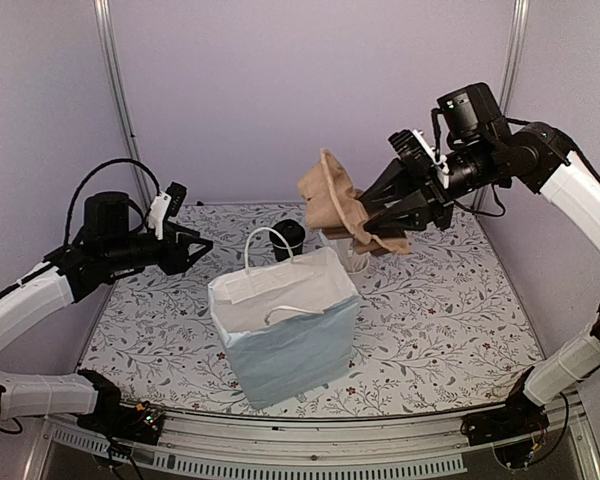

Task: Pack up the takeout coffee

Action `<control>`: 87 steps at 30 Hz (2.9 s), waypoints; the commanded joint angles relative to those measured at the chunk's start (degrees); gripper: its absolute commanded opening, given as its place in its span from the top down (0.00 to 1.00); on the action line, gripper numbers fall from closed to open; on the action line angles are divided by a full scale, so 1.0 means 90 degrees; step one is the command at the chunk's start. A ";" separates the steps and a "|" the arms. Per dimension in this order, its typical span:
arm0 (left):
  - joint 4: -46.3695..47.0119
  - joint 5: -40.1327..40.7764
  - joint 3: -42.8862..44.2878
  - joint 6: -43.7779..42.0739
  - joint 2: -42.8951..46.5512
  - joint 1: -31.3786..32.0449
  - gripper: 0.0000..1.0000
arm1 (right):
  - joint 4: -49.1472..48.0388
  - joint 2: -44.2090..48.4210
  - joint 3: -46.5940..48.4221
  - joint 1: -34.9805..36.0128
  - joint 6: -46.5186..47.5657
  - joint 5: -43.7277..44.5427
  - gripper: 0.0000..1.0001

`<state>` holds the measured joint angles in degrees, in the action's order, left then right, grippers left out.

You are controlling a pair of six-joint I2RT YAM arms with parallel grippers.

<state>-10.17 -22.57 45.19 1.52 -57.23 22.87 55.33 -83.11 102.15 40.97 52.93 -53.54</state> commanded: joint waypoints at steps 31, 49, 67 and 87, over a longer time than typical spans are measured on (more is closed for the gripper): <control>0.0150 0.0283 -0.0285 -0.0100 0.0864 -0.0062 0.46 | -0.0032 -0.2474 0.1097 0.1659 -0.0439 0.1047 0.69; 0.0108 0.0315 -0.0278 -0.0081 0.0765 -0.0070 0.46 | 0.0837 -0.2229 0.0320 0.1791 -0.0334 0.2850 0.71; 0.0066 0.0294 -0.0236 -0.0074 0.0506 -0.0083 0.46 | 0.2511 -0.2722 0.0779 0.2284 -0.0656 0.4611 0.71; 0.0081 0.0186 -0.0231 -0.0032 0.0490 -0.0108 0.46 | 0.1477 -0.3020 -0.0887 0.2508 -0.0761 0.5283 0.71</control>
<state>-9.30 -20.27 42.89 0.93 -53.06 22.37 71.94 -109.08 97.17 63.37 46.04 -6.50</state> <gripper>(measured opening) 0.543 0.293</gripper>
